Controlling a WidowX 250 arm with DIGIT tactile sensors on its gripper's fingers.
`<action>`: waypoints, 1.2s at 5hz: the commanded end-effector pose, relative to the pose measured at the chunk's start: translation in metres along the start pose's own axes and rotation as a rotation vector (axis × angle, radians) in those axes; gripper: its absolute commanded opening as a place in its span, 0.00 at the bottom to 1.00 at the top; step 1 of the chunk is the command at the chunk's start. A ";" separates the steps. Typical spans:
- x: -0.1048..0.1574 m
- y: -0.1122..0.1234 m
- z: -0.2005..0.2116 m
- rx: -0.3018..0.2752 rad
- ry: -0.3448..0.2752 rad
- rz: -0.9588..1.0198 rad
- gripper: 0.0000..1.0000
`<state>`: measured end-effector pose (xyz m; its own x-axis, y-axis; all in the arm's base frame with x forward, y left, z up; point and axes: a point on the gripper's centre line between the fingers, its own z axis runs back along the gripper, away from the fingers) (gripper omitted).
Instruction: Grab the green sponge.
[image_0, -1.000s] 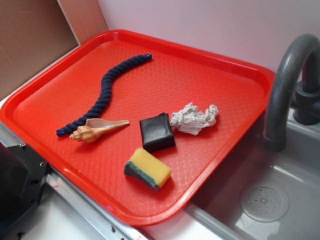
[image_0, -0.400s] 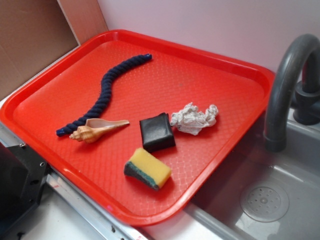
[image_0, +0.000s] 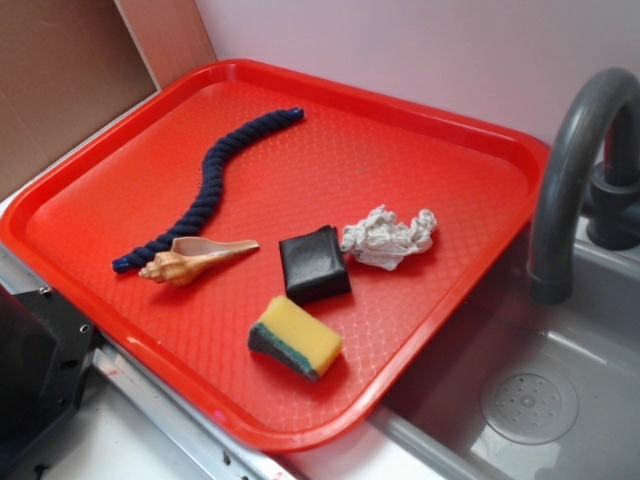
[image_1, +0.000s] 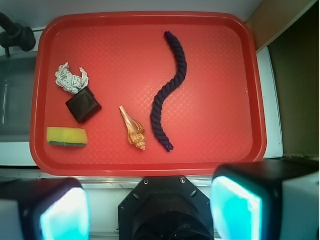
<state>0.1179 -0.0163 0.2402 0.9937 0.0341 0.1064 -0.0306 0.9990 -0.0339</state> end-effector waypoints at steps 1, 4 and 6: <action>0.034 -0.004 -0.007 0.046 0.011 -0.097 1.00; 0.089 -0.050 -0.047 0.069 0.056 -0.750 1.00; 0.074 -0.096 -0.081 -0.017 0.066 -1.246 1.00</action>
<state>0.2134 -0.1057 0.1626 0.3672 -0.9302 0.0018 0.9301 0.3672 0.0118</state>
